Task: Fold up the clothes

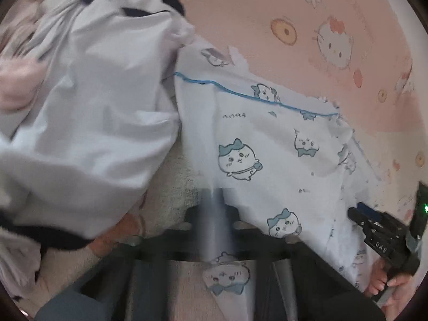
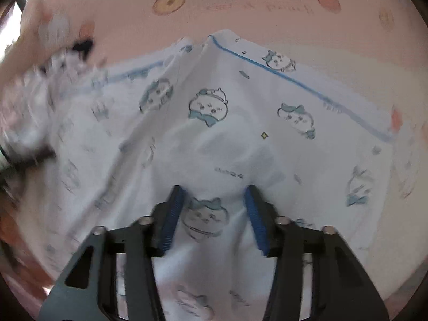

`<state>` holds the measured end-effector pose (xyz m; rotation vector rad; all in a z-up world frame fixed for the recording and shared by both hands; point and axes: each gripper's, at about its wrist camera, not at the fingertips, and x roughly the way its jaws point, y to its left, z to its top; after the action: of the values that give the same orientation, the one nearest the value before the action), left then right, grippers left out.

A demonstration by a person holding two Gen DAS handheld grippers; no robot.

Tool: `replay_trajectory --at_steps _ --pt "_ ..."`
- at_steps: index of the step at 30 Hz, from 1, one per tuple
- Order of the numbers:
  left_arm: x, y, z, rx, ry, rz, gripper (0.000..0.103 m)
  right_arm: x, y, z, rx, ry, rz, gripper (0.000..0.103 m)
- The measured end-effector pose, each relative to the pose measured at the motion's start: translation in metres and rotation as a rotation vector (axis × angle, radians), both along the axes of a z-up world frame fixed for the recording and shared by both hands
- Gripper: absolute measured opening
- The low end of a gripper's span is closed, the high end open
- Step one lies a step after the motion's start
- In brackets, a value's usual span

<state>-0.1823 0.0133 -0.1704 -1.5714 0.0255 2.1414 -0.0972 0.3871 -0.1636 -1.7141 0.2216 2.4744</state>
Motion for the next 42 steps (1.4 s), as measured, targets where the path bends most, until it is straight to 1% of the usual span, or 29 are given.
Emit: replay_trajectory --at_steps 1,4,6,7,8,9,11,12,13,15,17,19,21,23,24,26,27,28,29,30,32,34,35,36,37,39,40,42 --pt "0.001 0.005 0.001 -0.016 0.018 -0.008 0.002 0.002 -0.005 0.0 0.061 -0.003 0.023 0.039" --pt "-0.002 -0.002 0.009 -0.104 0.083 0.019 0.002 0.009 -0.001 0.0 0.093 -0.012 0.01 0.039" --pt "-0.005 -0.008 0.009 -0.131 0.084 0.028 0.003 0.014 0.007 0.001 0.094 -0.025 -0.012 0.04" --pt "-0.009 -0.013 0.007 -0.132 0.069 0.041 0.003 0.017 0.011 0.002 0.131 -0.039 -0.03 0.04" --pt "-0.012 -0.017 0.006 -0.134 0.07 0.061 0.005 0.02 0.013 0.001 0.176 -0.049 -0.037 0.04" --pt "-0.015 -0.019 0.007 -0.147 0.074 0.076 0.007 0.022 0.016 0.001 0.189 -0.05 -0.036 0.041" --pt "-0.02 -0.023 0.009 -0.107 0.022 0.09 0.008 0.026 0.022 0.002 0.158 -0.047 -0.047 0.042" --pt "-0.02 -0.026 0.015 -0.094 0.002 0.122 0.008 0.028 0.023 0.003 0.152 -0.04 -0.048 0.042" --pt "-0.016 -0.027 0.024 -0.074 0.023 0.134 0.009 0.03 0.024 0.005 0.146 -0.033 -0.049 0.042" --pt "-0.003 -0.017 0.038 -0.026 0.071 0.088 0.009 0.034 0.022 0.01 0.13 -0.005 -0.049 0.042" --pt "0.017 0.015 0.045 0.023 0.053 -0.074 0.01 0.037 0.009 0.024 0.098 0.064 -0.016 0.044" --pt "0.044 0.061 0.042 0.023 0.062 -0.265 0.011 0.039 -0.014 0.032 0.027 0.099 0.058 0.044" --pt "0.062 0.085 0.026 -0.068 0.072 -0.336 0.012 0.042 -0.032 0.03 -0.007 0.075 0.12 0.044" --pt "0.079 0.108 0.01 -0.161 0.083 -0.405 0.012 0.043 -0.047 0.017 0.056 0.013 0.122 0.044" --pt "0.085 0.104 0.01 -0.169 0.113 -0.413 0.012 0.05 -0.05 0.011 0.105 -0.022 0.113 0.044" --pt "0.091 0.1 0.014 -0.223 0.124 -0.428 0.017 0.063 -0.038 0.01 0.134 -0.055 0.079 0.05" --pt "0.092 0.094 0.015 -0.261 0.133 -0.423 0.021 0.07 -0.032 0.01 0.148 -0.072 0.062 0.051" --pt "0.093 0.088 0.016 -0.3 0.142 -0.417 0.031 0.076 -0.026 0.009 0.16 -0.088 0.044 0.052" --pt "0.094 0.081 0.017 -0.339 0.151 -0.411 0.042 0.083 -0.018 0.011 0.141 -0.09 0.013 0.052" --pt "0.094 0.07 0.018 -0.357 0.155 -0.38 0.047 0.089 -0.01 0.013 0.122 -0.091 -0.02 0.052" --pt "0.094 0.057 0.023 -0.315 0.13 -0.333 0.048 0.105 0.0 0.019 0.097 -0.065 -0.089 0.052" --pt "0.1 0.053 0.033 -0.204 0.112 -0.316 0.048 0.118 -0.003 0.024 0.09 -0.032 -0.095 0.052" --pt "0.105 0.056 0.037 -0.151 0.101 -0.326 0.048 0.125 -0.005 0.026 0.087 -0.016 -0.099 0.053" --pt "0.109 0.058 0.038 -0.13 0.094 -0.333 0.048 0.132 -0.006 0.028 0.083 -0.002 -0.102 0.053" --pt "0.116 0.06 0.036 -0.132 0.084 -0.347 0.048 0.139 -0.007 0.024 0.076 -0.02 -0.099 0.053" --pt "0.129 0.062 0.032 -0.137 0.064 -0.375 0.048 0.147 -0.006 0.017 0.093 -0.068 -0.11 0.053" --pt "0.134 0.059 0.03 -0.147 0.068 -0.382 0.048 0.15 -0.006 0.014 0.1 -0.09 -0.116 0.053" --pt "0.144 0.053 0.025 -0.166 0.076 -0.395 0.049 0.161 0.003 0.012 0.093 -0.09 -0.123 0.053"
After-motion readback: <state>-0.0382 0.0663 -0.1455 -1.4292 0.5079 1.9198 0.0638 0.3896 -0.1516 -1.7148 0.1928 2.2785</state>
